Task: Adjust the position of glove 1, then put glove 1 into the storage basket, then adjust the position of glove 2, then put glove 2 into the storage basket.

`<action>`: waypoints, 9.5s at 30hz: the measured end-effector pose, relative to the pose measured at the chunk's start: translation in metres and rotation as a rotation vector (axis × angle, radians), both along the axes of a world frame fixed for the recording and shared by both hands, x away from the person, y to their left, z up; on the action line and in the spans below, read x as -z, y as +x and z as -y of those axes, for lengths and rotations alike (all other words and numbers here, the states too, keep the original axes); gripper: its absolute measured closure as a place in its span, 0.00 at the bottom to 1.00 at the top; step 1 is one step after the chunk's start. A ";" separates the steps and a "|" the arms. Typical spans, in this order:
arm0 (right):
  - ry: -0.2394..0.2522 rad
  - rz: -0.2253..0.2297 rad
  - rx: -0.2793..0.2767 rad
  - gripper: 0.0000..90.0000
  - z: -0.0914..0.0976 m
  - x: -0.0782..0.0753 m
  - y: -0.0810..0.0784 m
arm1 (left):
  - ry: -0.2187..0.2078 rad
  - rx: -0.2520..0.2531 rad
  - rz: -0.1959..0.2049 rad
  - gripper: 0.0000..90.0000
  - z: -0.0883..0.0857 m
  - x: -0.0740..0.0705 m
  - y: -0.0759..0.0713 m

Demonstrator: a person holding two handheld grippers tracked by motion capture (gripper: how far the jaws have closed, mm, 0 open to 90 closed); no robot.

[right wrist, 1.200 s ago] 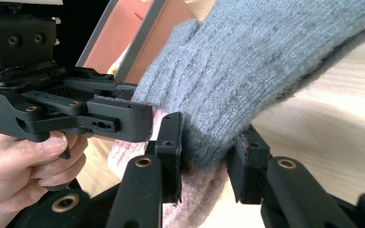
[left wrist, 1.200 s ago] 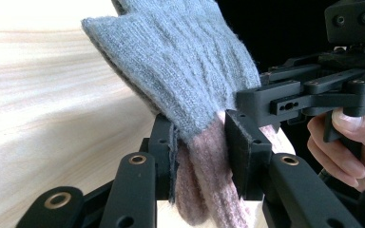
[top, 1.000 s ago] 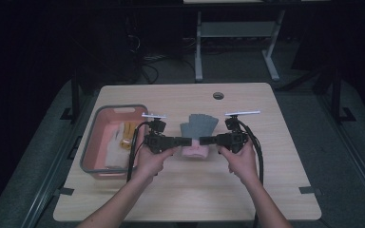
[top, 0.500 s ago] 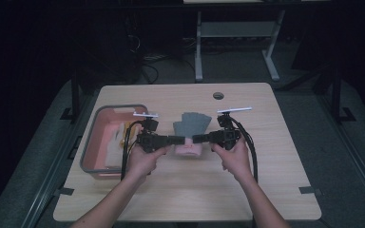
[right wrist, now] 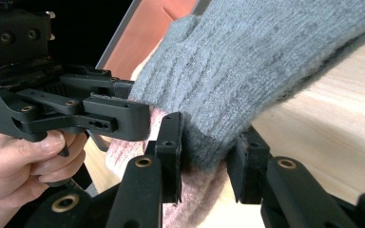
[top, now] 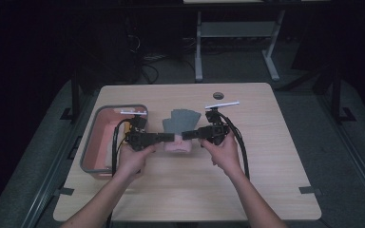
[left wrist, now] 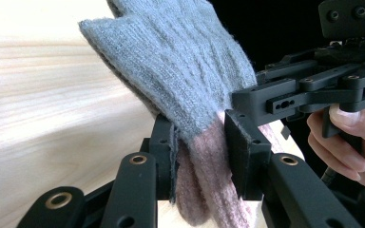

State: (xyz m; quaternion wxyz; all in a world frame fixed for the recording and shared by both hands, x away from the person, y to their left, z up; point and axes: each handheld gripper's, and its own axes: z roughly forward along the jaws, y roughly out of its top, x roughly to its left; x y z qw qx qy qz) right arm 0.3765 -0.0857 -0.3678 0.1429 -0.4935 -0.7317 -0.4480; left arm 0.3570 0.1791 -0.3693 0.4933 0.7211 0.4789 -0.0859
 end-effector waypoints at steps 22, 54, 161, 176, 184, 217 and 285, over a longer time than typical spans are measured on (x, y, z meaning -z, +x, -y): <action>0.004 0.040 -0.059 0.76 -0.044 -0.015 0.015 | -0.008 -0.059 0.022 0.74 -0.043 -0.014 0.001; 0.004 0.056 -0.114 0.76 -0.081 -0.026 0.026 | -0.008 -0.107 0.035 0.74 -0.078 -0.024 -0.002; -0.101 -0.027 -0.245 0.71 -0.182 0.014 0.051 | 0.293 -0.277 -0.097 0.58 -0.175 0.020 -0.010; -0.063 -0.011 -0.231 0.66 -0.165 0.007 0.047 | 0.255 -0.314 -0.044 0.55 -0.178 -0.002 -0.012; -0.059 0.004 -0.206 0.62 -0.151 0.000 0.044 | 0.236 -0.301 0.000 0.50 -0.171 -0.016 -0.012; -0.049 0.039 -0.104 0.51 -0.084 -0.007 0.031 | 0.172 -0.225 0.063 0.35 -0.123 -0.036 -0.010; -0.076 -0.022 0.098 0.46 0.054 0.017 0.011 | 0.185 -0.002 0.100 0.31 -0.020 -0.031 -0.005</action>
